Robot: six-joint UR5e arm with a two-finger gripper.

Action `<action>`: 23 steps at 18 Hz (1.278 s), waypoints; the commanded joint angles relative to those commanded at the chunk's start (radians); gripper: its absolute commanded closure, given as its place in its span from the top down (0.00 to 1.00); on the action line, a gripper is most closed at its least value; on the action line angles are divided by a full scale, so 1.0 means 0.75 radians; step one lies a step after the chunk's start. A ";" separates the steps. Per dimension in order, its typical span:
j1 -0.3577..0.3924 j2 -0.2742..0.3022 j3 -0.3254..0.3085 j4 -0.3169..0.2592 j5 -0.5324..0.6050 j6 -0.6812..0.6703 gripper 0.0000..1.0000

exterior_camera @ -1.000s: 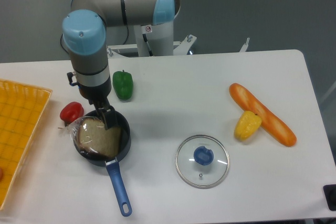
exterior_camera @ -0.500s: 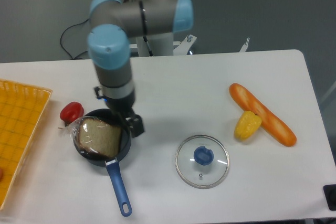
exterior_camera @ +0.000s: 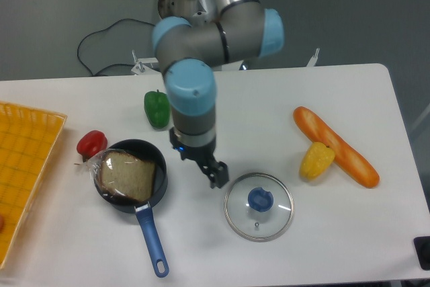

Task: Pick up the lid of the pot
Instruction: 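Move the gripper over the glass lid's blue knob, then lower the open gripper around the blue knob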

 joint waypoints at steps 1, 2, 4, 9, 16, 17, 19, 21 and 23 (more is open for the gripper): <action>0.012 0.000 0.002 -0.002 -0.002 0.025 1.00; 0.029 0.000 0.002 -0.002 -0.004 0.029 1.00; 0.049 -0.006 0.002 0.000 -0.004 0.019 1.00; 0.076 -0.053 0.018 0.002 0.000 -0.081 1.00; 0.106 -0.149 0.053 0.051 0.055 -0.145 1.00; 0.113 -0.163 0.057 0.073 0.055 -0.143 1.00; 0.119 -0.194 0.065 0.082 0.059 -0.143 1.00; 0.123 -0.211 0.082 0.092 0.059 -0.141 1.00; 0.123 -0.225 0.092 0.092 0.059 -0.143 1.00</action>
